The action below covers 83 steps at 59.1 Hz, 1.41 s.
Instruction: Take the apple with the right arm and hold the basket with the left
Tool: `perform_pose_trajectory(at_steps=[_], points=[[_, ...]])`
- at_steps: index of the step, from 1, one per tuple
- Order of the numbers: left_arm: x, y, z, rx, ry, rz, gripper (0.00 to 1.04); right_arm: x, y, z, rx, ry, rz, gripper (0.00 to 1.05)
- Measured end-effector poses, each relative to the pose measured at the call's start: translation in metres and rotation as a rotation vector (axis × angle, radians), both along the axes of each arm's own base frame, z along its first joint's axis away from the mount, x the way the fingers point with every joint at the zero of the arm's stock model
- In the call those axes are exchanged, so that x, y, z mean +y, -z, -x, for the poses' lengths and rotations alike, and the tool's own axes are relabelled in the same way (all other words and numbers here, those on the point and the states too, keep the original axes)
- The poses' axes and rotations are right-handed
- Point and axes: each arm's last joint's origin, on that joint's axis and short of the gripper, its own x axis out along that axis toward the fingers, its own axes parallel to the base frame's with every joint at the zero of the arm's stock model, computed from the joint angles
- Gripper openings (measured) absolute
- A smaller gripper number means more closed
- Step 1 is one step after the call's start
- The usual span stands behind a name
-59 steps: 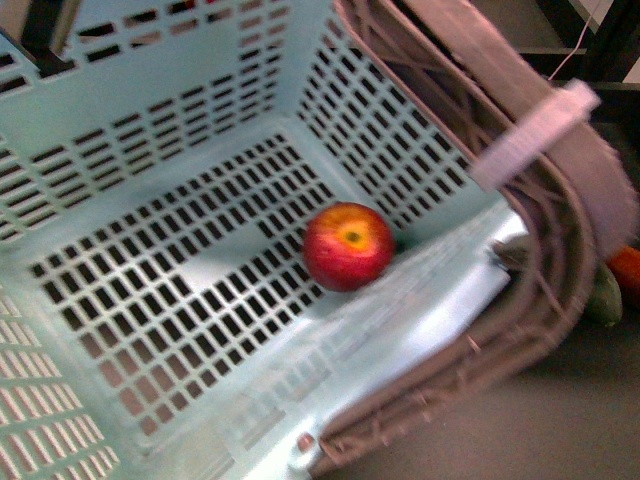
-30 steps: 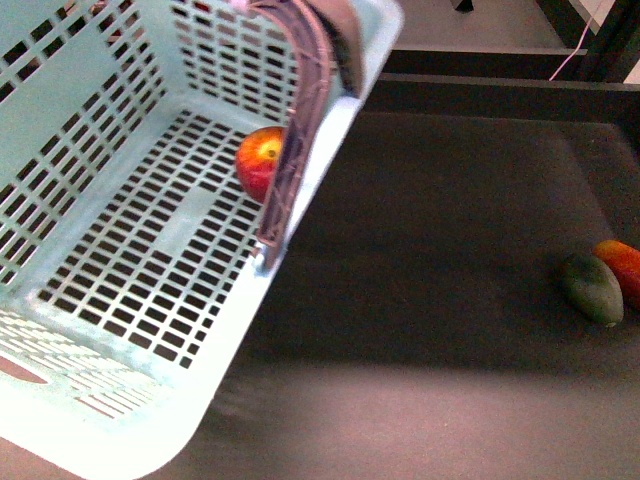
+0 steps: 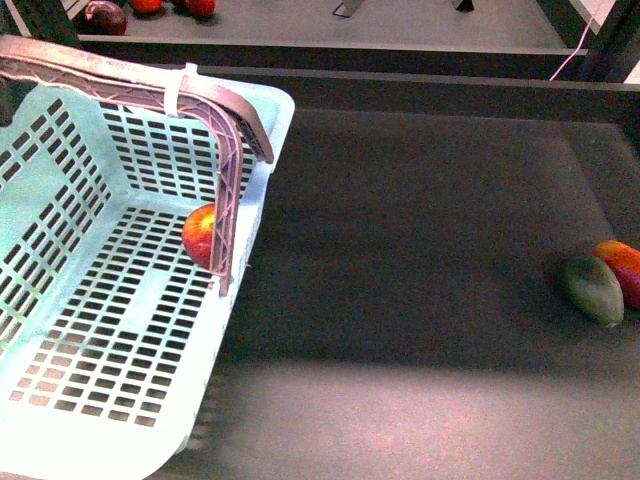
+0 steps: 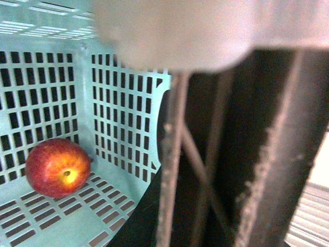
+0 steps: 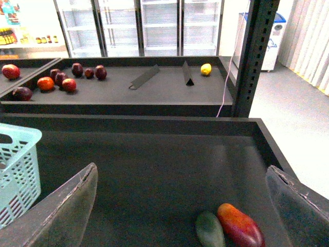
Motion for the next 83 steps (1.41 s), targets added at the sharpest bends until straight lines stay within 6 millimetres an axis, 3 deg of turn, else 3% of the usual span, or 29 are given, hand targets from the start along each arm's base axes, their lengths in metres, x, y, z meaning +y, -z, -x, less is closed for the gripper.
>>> perform_pose_trajectory(at_steps=[14, 31, 41, 48, 54, 59, 83], points=[[0.012, 0.03, 0.012, 0.067, -0.079, 0.046, 0.15, 0.0, 0.0, 0.0, 0.0, 0.0, 0.0, 0.96], [0.012, 0.033, 0.017, 0.071, -0.091, 0.064, 0.15, 0.0, 0.0, 0.0, 0.0, 0.0, 0.0, 0.96], [0.007, 0.031, 0.019, 0.079, -0.066, 0.064, 0.39, 0.0, 0.0, 0.0, 0.0, 0.0, 0.0, 0.96], [0.002, 0.021, 0.023, 0.075, -0.05, 0.064, 0.6, 0.0, 0.0, 0.0, 0.0, 0.0, 0.0, 0.96], [-0.002, 0.003, 0.031, 0.069, -0.042, 0.058, 0.85, 0.0, 0.0, 0.0, 0.0, 0.0, 0.0, 0.96], [-0.004, -0.009, 0.039, 0.073, -0.042, 0.049, 0.99, 0.0, 0.0, 0.0, 0.0, 0.0, 0.0, 0.96], [-0.014, -0.06, 0.103, 0.04, -0.008, -0.01, 0.98, 0.0, 0.0, 0.0, 0.0, 0.0, 0.0, 0.96]])
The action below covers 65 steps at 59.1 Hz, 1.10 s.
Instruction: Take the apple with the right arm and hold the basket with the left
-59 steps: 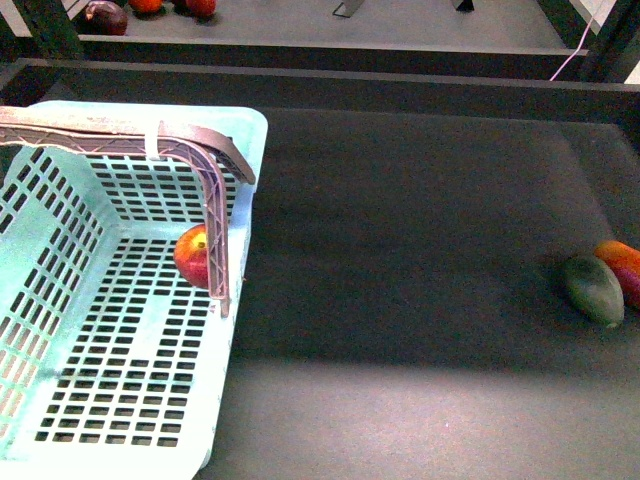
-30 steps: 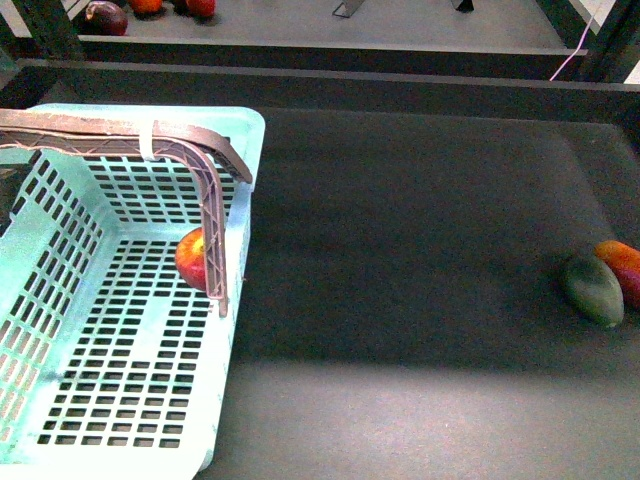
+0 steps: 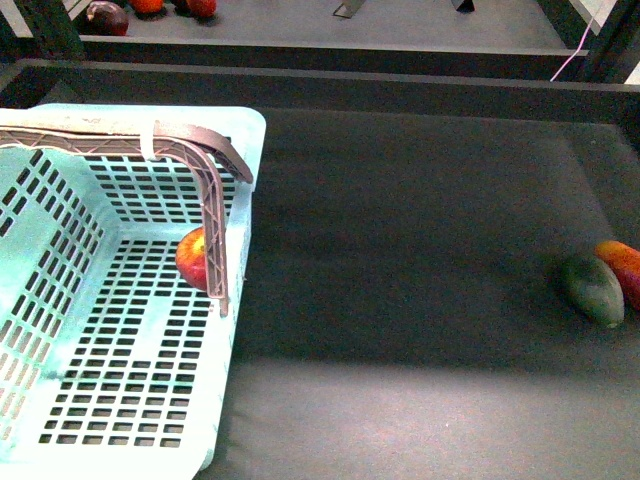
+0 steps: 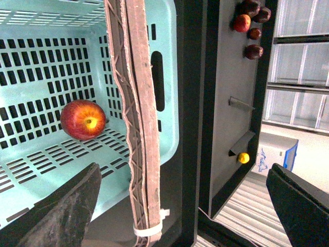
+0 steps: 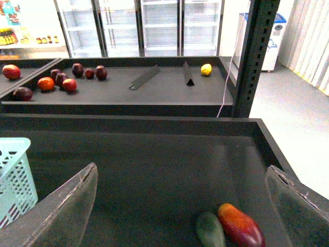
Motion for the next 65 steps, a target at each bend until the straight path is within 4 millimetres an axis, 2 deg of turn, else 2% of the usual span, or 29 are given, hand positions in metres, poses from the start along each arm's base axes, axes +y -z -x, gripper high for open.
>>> perform_pose_trajectory(at_steps=[11, 13, 15, 20, 25, 31, 38, 41, 53, 65], points=[[0.0, 0.0, 0.001, -0.004, 0.01, -0.01, 0.98, 0.0, 0.0, 0.0, 0.0, 0.0, 0.0, 0.96], [0.0, 0.005, 0.0, -0.091, 0.074, -0.079, 0.92, 0.0, 0.0, 0.0, 0.0, 0.0, 0.0, 0.96], [0.002, 0.01, 0.001, -0.182, 0.139, -0.168, 0.87, 0.0, 0.0, 0.0, 0.0, 0.0, 0.0, 0.96], [0.009, 0.024, 0.016, -0.383, 0.29, -0.57, 0.71, 0.0, 0.0, 0.0, 0.0, 0.0, 0.0, 0.96], [0.018, 0.018, 0.032, -0.485, 0.377, -1.057, 0.51, 0.0, 0.0, 0.0, 0.0, 0.0, 0.0, 0.96], [0.024, 0.022, 0.045, -0.464, 0.427, -1.273, 0.33, 0.0, 0.0, 0.0, 0.0, 0.0, 0.0, 0.96], [0.03, 0.032, 0.059, -0.432, 0.467, -1.361, 0.1, 0.0, 0.0, 0.0, 0.0, 0.0, 0.0, 0.96], [0.031, 0.034, 0.063, -0.433, 0.468, -1.375, 0.03, 0.0, 0.0, 0.0, 0.0, 0.0, 0.0, 0.96], [0.045, 0.039, 0.08, -0.426, 0.47, -1.397, 0.03, 0.0, 0.0, 0.0, 0.0, 0.0, 0.0, 0.96], [0.046, 0.049, 0.094, -0.439, 0.464, -1.404, 0.03, 0.0, 0.0, 0.0, 0.0, 0.0, 0.0, 0.96]])
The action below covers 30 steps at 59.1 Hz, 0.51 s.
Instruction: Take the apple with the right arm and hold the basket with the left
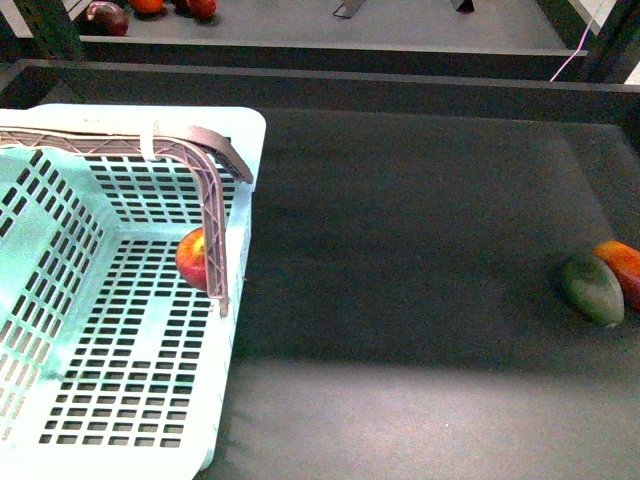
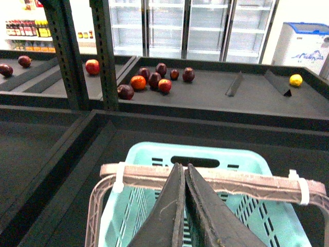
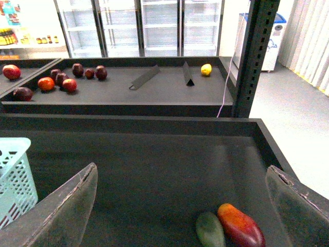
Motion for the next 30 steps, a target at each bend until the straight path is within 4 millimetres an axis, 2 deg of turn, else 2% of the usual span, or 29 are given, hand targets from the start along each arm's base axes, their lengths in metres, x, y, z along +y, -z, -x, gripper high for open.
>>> perform_pose_trajectory(at_steps=[30], points=[[0.0, -0.002, 0.022, -0.008, 0.0, -0.003, 0.03, 0.0, 0.0, 0.0, 0.0, 0.0, 0.0, 0.96]])
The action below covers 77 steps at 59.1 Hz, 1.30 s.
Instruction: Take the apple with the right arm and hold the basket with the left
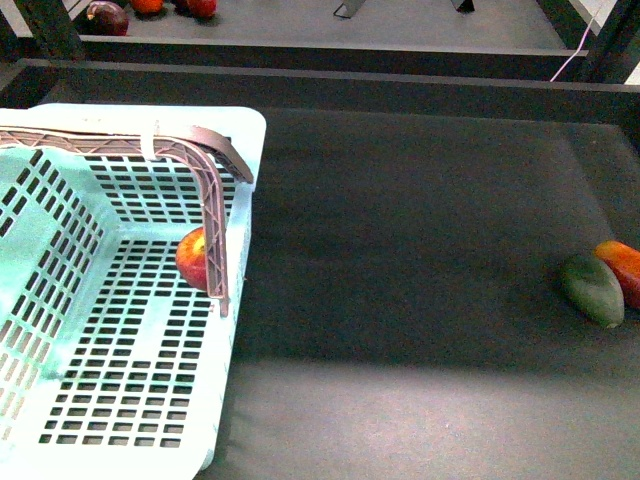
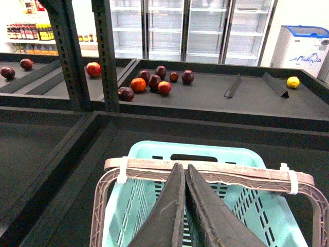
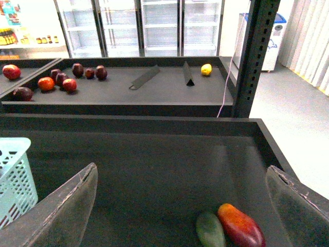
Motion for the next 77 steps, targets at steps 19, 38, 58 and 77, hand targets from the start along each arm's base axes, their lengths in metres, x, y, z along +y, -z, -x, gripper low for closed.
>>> perform_pose_trajectory(at_steps=[19, 38, 58, 77], points=[[0.0, 0.0, 0.008, -0.003, 0.0, 0.0, 0.03, 0.0, 0.0, 0.0, 0.0, 0.0, 0.0, 0.96], [0.0, 0.005, 0.02, 0.032, 0.0, -0.001, 0.03, 0.0, 0.0, 0.0, 0.0, 0.0, 0.0, 0.96], [0.0, 0.003, 0.024, 0.003, -0.001, 0.0, 0.03, 0.0, 0.0, 0.0, 0.0, 0.0, 0.0, 0.96], [0.0, 0.003, 0.024, 0.003, -0.001, 0.0, 0.19, 0.0, 0.0, 0.0, 0.0, 0.0, 0.0, 0.96]])
